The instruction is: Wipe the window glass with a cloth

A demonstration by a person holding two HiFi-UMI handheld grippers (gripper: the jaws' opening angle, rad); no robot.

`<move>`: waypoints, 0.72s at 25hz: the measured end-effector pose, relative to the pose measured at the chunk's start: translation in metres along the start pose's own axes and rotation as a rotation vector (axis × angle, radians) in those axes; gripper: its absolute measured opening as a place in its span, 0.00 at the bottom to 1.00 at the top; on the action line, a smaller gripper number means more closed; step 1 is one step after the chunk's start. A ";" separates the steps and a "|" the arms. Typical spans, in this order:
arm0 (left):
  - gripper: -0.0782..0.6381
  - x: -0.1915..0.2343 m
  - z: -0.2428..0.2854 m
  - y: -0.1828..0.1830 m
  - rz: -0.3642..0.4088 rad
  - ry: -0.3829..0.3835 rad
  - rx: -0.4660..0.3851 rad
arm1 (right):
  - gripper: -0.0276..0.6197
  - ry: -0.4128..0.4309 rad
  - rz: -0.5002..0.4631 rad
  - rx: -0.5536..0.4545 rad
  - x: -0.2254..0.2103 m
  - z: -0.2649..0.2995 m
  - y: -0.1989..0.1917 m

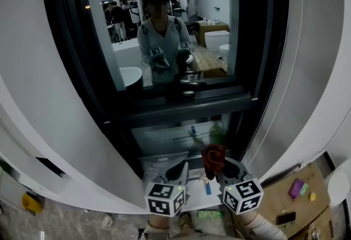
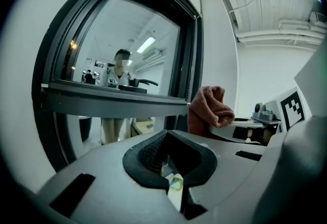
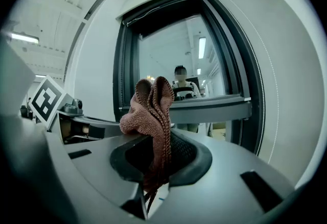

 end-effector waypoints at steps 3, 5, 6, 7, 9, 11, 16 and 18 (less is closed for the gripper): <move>0.12 -0.002 -0.011 -0.008 -0.005 0.009 0.003 | 0.12 0.011 0.025 0.003 0.010 -0.009 -0.012; 0.12 -0.002 -0.016 -0.013 -0.007 0.017 0.006 | 0.12 0.012 0.037 -0.001 0.014 -0.014 -0.019; 0.12 -0.001 -0.019 -0.015 -0.006 0.021 0.010 | 0.12 0.009 0.042 -0.002 0.016 -0.017 -0.022; 0.12 -0.001 -0.021 -0.017 -0.005 0.024 0.013 | 0.12 0.005 0.049 0.000 0.017 -0.018 -0.025; 0.12 0.000 -0.024 -0.019 -0.006 0.029 0.018 | 0.12 -0.001 0.062 0.007 0.020 -0.021 -0.031; 0.12 0.001 -0.027 -0.022 -0.008 0.035 0.019 | 0.12 -0.002 0.061 0.015 0.022 -0.022 -0.035; 0.12 0.003 -0.033 -0.026 -0.012 0.033 0.015 | 0.12 0.004 0.035 0.017 0.031 -0.023 -0.034; 0.12 0.004 -0.036 -0.026 -0.014 0.032 0.013 | 0.12 0.001 0.022 0.012 0.034 -0.025 -0.031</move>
Point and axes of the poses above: the fingertips, and each gripper's own axes: z forward along the fingers, x to its left, y out of its top, the point moved 10 cm from there along -z, backward along the fingers, and after that the axes turned 13 degrees about y, right-handed, at the moved point
